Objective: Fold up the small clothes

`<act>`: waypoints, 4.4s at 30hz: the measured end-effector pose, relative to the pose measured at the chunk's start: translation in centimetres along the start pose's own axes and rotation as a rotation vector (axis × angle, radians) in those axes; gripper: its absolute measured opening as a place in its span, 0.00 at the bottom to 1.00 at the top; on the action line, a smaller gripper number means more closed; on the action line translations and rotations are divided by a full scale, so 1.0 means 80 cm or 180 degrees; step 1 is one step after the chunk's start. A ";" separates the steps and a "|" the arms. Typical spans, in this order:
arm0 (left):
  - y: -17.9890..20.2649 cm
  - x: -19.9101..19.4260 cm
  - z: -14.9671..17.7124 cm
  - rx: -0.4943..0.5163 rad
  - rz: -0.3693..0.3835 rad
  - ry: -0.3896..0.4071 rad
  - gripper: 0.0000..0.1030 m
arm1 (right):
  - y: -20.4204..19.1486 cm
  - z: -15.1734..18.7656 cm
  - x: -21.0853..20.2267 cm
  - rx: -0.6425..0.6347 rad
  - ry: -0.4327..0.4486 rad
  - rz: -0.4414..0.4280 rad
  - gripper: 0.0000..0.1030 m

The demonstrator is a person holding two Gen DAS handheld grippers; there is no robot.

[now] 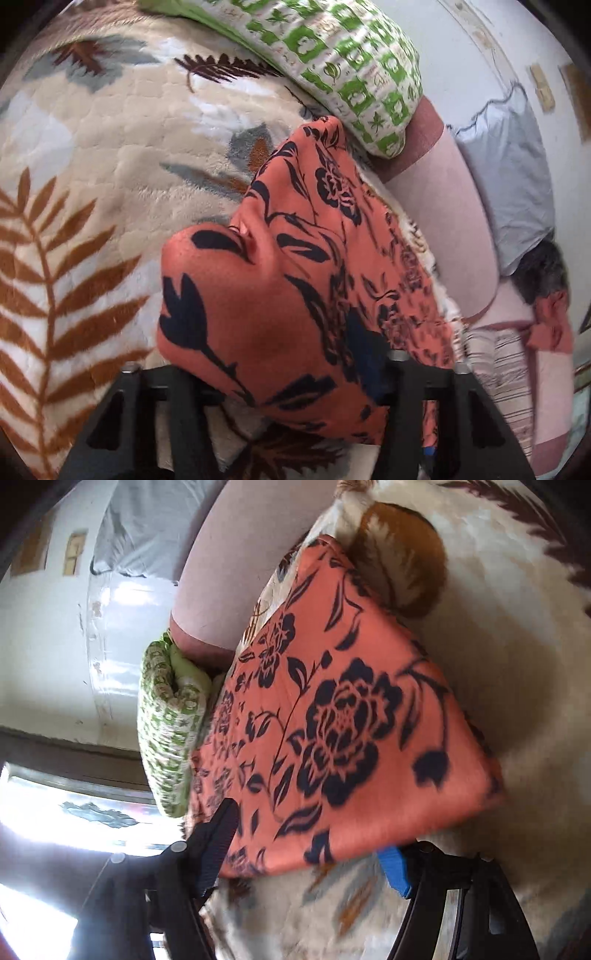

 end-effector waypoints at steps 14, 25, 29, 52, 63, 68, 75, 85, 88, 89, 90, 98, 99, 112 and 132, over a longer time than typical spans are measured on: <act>0.024 -0.033 0.015 0.0318 0.0068 0.0170 0.18 | -0.054 0.025 -0.036 -0.0967 0.1022 0.0700 0.15; 0.018 -0.142 0.128 0.0439 -0.0069 -0.0024 0.18 | -0.003 0.126 -0.134 -0.1041 0.0586 0.0966 0.15; -0.015 -0.154 0.159 0.0160 -0.0393 -0.0354 0.31 | 0.047 0.147 -0.130 -0.0738 -0.0024 0.1042 0.22; 0.241 -0.050 0.217 0.1839 -0.1549 -0.0643 0.70 | 0.051 0.187 -0.477 -0.1157 0.1542 0.0571 0.73; 0.502 0.042 0.368 0.2991 -0.0333 -0.0899 0.70 | 0.021 0.215 -0.690 -0.1326 0.3031 0.0996 0.73; 0.538 0.010 0.405 0.3309 0.0038 -0.0800 0.70 | -0.016 0.240 -0.731 -0.1276 0.3397 0.0993 0.73; 0.510 -0.033 0.382 0.3354 -0.0099 -0.0549 0.71 | -0.071 0.258 -0.718 -0.1321 0.3354 0.0879 0.73; 0.461 -0.077 0.347 0.3146 -0.0426 -0.0385 0.71 | -0.125 0.300 -0.695 -0.1636 0.3223 0.0764 0.73; 0.462 -0.090 0.350 0.3170 -0.0433 -0.0341 0.71 | -0.133 0.314 -0.699 -0.1722 0.3225 0.0712 0.73; 0.464 -0.094 0.351 0.3176 -0.0434 -0.0334 0.71 | -0.134 0.317 -0.700 -0.1744 0.3224 0.0682 0.73; 0.465 -0.099 0.352 0.3186 -0.0433 -0.0322 0.71 | -0.136 0.321 -0.702 -0.1765 0.3223 0.0639 0.73; 0.464 -0.112 0.353 0.3226 -0.0524 -0.0296 0.71 | -0.143 0.323 -0.685 -0.1834 0.3031 0.0509 0.73; 0.463 -0.111 0.353 0.3223 -0.0544 -0.0304 0.71 | -0.144 0.320 -0.679 -0.1839 0.2974 0.0505 0.73; 0.292 -0.106 0.252 0.2415 -0.1206 -0.0308 0.71 | -0.085 0.185 -0.420 -0.1558 0.1387 0.0992 0.54; 0.040 -0.127 0.155 0.1314 -0.1794 -0.0629 0.80 | -0.012 0.112 -0.094 -0.1095 -0.0127 0.1447 0.34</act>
Point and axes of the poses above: each gripper's, at about its wrist camera, not at the fingertips, and x roughly the way its jaws point, y to its right, z to its underside, the point moved 1 cm from there along x, roughly the way its jaws point, and after that the axes turned 14 degrees about z, right-handed, at the moved point
